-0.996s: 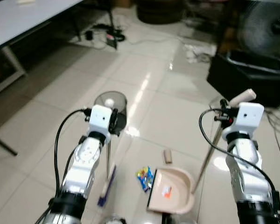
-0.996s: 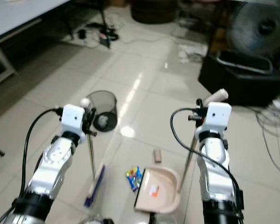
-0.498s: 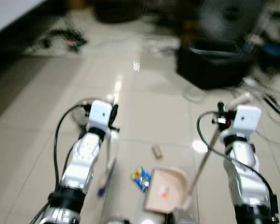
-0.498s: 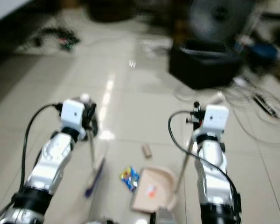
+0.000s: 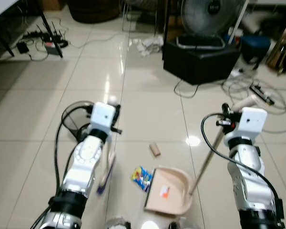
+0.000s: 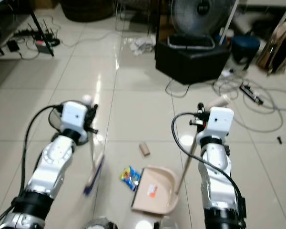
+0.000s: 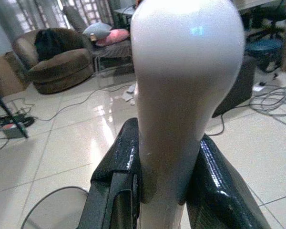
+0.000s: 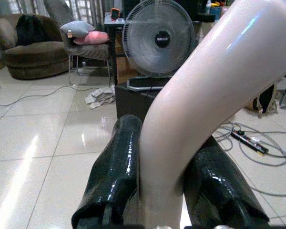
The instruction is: Sweep floor
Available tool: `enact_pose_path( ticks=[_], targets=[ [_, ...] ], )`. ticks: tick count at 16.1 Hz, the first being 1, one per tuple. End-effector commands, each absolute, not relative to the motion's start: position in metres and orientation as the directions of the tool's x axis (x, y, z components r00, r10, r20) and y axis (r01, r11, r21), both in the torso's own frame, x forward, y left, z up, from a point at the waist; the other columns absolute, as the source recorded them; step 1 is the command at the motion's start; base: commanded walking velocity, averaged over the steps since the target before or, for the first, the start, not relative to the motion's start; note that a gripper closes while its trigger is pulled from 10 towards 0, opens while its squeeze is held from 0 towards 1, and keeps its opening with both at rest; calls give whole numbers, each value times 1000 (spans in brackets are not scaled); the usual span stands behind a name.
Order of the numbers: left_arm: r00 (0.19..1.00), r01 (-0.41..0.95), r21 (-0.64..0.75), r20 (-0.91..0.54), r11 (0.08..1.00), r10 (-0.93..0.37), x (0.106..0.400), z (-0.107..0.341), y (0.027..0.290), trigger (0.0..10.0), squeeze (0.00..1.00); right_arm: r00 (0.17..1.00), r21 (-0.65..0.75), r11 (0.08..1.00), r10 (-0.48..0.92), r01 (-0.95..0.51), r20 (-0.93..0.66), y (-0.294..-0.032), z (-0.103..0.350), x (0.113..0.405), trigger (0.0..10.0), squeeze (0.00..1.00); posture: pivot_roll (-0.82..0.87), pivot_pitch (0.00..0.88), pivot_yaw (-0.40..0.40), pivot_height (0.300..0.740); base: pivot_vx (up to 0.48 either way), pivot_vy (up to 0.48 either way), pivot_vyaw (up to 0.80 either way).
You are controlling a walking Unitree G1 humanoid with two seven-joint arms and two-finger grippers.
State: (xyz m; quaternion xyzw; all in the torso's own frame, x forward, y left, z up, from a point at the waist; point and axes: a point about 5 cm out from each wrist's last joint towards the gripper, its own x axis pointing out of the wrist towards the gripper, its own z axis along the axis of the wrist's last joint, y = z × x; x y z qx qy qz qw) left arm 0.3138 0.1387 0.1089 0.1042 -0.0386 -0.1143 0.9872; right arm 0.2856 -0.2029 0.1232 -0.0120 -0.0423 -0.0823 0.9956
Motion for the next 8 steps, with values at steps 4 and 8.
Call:
enact_pose_path(
  ticks=[4, 8],
  targets=[
    [966, 226, 204, 79, 952, -246, 316, 114, 134, 10000, 0, 979, -28, 984, -171, 175, 114, -207, 131, 287, 10000, 0, -21, 81, 57, 740, 0, 0, 0],
    [964, 226, 195, 97, 954, -248, 316, 117, 133, 10000, 0, 978, -26, 983, -178, 182, 112, -209, 131, 287, 10000, 0, -24, 79, 57, 740, 66, 0, -280]
  ],
)
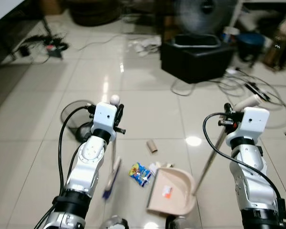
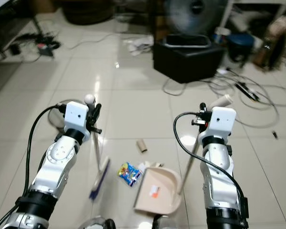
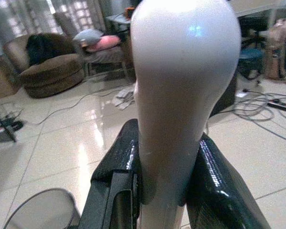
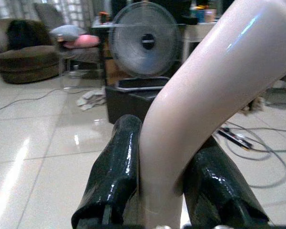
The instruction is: Sweep floor
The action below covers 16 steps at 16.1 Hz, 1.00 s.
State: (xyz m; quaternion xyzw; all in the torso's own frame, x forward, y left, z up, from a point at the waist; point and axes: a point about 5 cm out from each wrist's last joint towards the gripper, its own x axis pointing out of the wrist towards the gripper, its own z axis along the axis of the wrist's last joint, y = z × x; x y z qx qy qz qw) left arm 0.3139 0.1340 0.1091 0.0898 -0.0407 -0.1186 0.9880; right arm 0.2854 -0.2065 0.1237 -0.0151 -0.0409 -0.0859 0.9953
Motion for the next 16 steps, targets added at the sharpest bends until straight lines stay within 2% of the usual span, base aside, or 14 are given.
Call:
enact_pose_path(
  ticks=[1, 7, 10, 11, 16],
  targets=[
    [964, 222, 193, 100, 956, -244, 316, 117, 134, 10000, 0, 978, -28, 983, -177, 181, 113, -209, 131, 287, 10000, 0, -24, 80, 58, 740, 262, 0, 0],
    [969, 198, 193, 106, 961, -221, 315, 117, 139, 10000, 0, 985, -82, 986, -136, 146, 110, -203, 131, 291, 10000, 0, -19, 70, 46, 740, 274, 0, 0],
    [970, 196, 192, 107, 962, -219, 315, 117, 139, 10000, 0, 986, -81, 987, -130, 139, 105, -202, 130, 290, 10000, 0, -21, 66, 47, 740, 276, 0, 577],
    [970, 196, 191, 107, 962, -219, 315, 117, 139, 10000, 0, 983, -53, 988, -140, 147, 116, -203, 130, 290, 10000, 0, -21, 66, 47, 740, 277, 0, 0],
    [970, 192, 192, 110, 962, -215, 316, 118, 140, 10000, 0, 988, -95, 988, -116, 126, 102, -202, 129, 290, 10000, 0, -18, 69, 46, 740, 277, 0, 0]
  ],
)
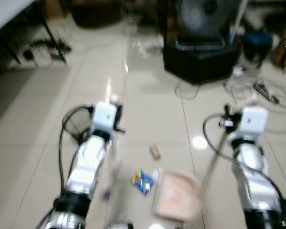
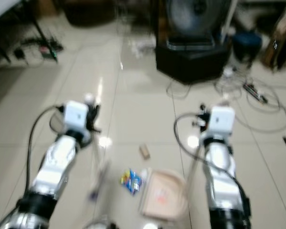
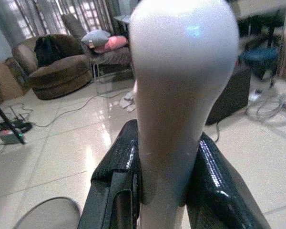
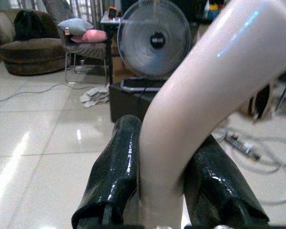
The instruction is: Sweep floor
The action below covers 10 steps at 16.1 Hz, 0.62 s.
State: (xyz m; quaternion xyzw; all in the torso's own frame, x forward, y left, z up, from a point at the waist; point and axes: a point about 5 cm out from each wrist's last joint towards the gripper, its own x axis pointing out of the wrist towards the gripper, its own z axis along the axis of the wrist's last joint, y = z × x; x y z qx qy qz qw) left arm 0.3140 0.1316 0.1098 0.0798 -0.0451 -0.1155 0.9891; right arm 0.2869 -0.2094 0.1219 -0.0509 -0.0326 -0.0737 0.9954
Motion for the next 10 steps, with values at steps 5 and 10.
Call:
enact_pose_path(
  ticks=[5, 10],
  targets=[
    [972, 186, 196, 108, 963, -210, 316, 119, 142, 10000, 0, 985, -59, 988, -137, 143, 103, -204, 128, 289, 10000, 0, -16, 73, 49, 740, 274, 0, 84],
    [971, 191, 196, 109, 962, -215, 317, 119, 142, 10000, 0, 988, -89, 988, -121, 129, 98, -202, 127, 290, 10000, 0, -14, 77, 52, 740, 274, 0, 448]
  ],
)
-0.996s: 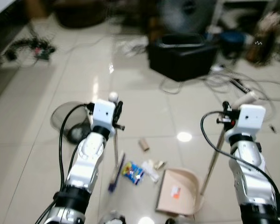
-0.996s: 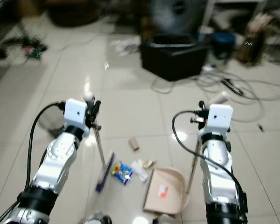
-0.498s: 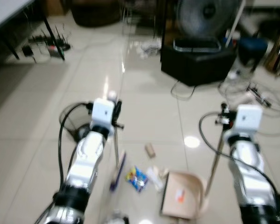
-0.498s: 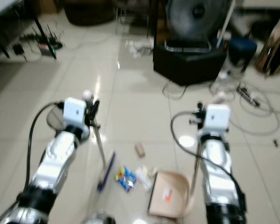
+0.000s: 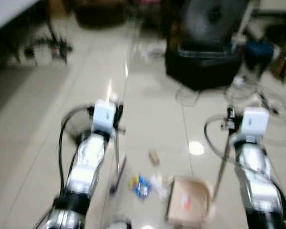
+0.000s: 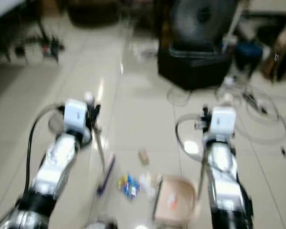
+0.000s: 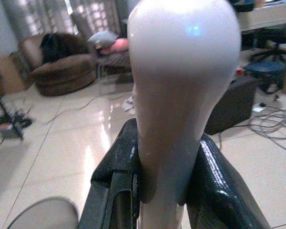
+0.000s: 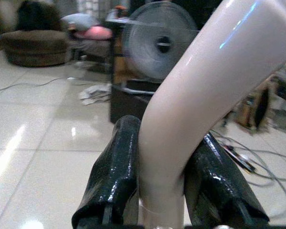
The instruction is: Sweep floor
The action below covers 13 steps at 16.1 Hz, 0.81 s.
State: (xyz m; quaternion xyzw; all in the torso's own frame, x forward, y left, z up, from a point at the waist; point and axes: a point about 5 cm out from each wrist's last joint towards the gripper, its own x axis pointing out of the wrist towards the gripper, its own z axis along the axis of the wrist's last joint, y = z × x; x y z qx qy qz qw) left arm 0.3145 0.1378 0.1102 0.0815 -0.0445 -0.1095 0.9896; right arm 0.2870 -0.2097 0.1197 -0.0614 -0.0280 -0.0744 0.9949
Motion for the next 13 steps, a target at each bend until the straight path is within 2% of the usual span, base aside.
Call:
enact_pose_path(
  ticks=[1, 5, 13],
  targets=[
    [970, 191, 196, 109, 962, -215, 317, 120, 142, 10000, 0, 986, -61, 989, -130, 137, 106, -202, 127, 289, 10000, 0, -13, 79, 51, 740, 274, 0, 0],
    [972, 185, 197, 108, 963, -209, 317, 120, 143, 10000, 0, 985, -53, 988, -139, 145, 105, -204, 128, 291, 10000, 0, -4, 86, 47, 740, 271, 0, 0],
    [982, 150, 180, 84, 972, -167, 316, 115, 152, 10000, 0, 981, -39, 984, -169, 174, 97, -208, 122, 290, 10000, 0, 3, 93, 49, 740, 0, 0, 0]
  ],
)
